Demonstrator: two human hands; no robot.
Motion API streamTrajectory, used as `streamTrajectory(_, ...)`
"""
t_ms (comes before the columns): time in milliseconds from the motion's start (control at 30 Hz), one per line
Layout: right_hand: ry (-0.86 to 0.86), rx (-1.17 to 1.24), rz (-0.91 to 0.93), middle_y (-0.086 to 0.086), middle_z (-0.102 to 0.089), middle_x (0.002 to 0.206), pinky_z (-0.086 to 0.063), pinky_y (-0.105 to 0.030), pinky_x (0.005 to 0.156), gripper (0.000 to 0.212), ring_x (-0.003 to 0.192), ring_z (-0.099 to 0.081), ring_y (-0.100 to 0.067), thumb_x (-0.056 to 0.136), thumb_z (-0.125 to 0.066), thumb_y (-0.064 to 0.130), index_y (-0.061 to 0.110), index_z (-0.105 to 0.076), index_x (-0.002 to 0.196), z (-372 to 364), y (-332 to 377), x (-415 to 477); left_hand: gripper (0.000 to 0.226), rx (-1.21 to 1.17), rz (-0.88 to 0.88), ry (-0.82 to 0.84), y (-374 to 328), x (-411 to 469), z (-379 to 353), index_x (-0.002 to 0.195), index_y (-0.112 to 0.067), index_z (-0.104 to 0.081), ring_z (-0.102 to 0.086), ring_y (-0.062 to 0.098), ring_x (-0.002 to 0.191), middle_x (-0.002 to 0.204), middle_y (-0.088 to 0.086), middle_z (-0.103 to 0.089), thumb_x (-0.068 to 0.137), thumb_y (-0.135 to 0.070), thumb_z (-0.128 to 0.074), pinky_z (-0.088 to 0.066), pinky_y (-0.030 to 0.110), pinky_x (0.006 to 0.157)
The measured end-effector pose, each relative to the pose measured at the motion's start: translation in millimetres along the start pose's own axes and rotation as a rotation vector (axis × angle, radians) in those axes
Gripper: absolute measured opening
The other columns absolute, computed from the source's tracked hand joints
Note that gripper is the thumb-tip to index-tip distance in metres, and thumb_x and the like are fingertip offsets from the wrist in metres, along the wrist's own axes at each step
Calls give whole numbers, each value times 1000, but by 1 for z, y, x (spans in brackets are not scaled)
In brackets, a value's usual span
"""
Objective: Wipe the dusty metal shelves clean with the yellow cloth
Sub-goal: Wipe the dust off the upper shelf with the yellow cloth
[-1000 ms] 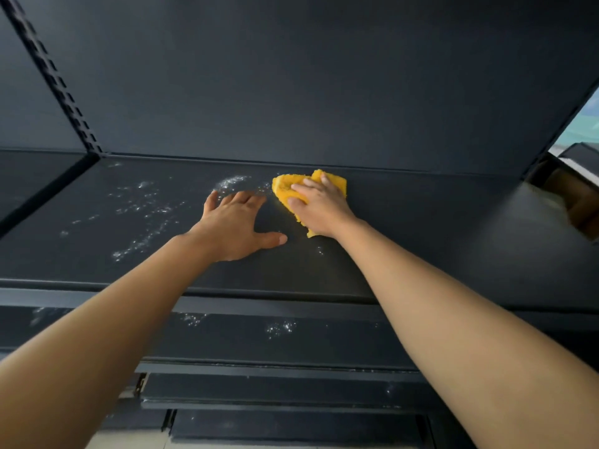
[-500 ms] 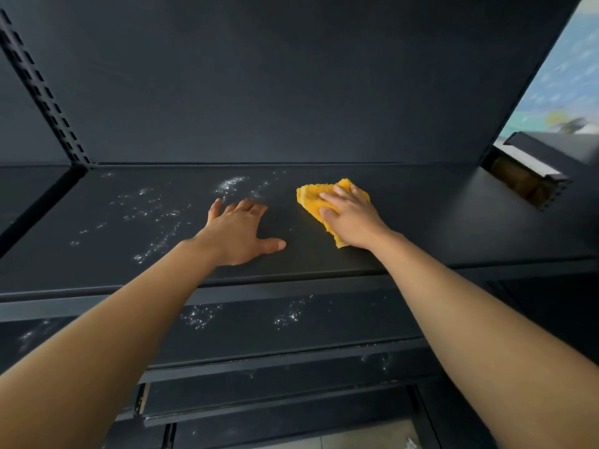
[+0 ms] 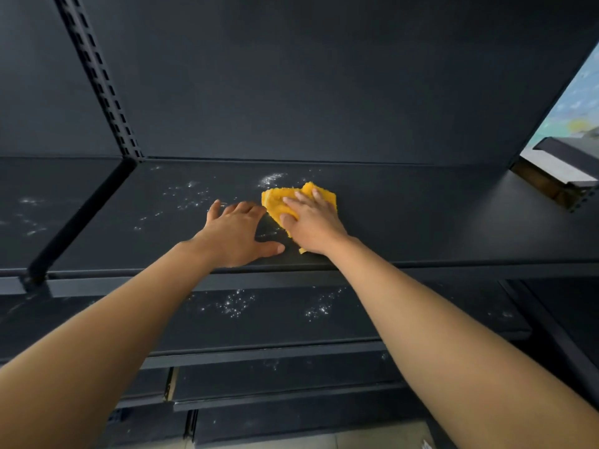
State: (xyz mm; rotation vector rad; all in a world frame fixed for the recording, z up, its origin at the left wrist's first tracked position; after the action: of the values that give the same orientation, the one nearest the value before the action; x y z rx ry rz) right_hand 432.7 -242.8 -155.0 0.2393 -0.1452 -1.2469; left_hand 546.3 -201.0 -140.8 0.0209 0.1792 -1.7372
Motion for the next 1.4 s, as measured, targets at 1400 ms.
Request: streamTrajectory(1400,-283,150,-233,-9,-38,148,-23,-41,116,41,143,-20,-27,102,-31,25,12,-41,139,21,-28,39,86,-98,56,-75,45,24,14,148,-17,-21,-17,21,144,154,5,-24,82,-67,-45,4,45,118)
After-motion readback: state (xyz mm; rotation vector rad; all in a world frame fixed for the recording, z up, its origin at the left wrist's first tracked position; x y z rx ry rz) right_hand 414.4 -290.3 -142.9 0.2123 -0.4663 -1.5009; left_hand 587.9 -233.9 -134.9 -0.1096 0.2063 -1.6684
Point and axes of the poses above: each hand's wrist, its own x-axis towards the middle knuckle, its own z-axis out of the back of the hand, y = z × x, the point moved 8 cm from there along x, towards the middle knuckle
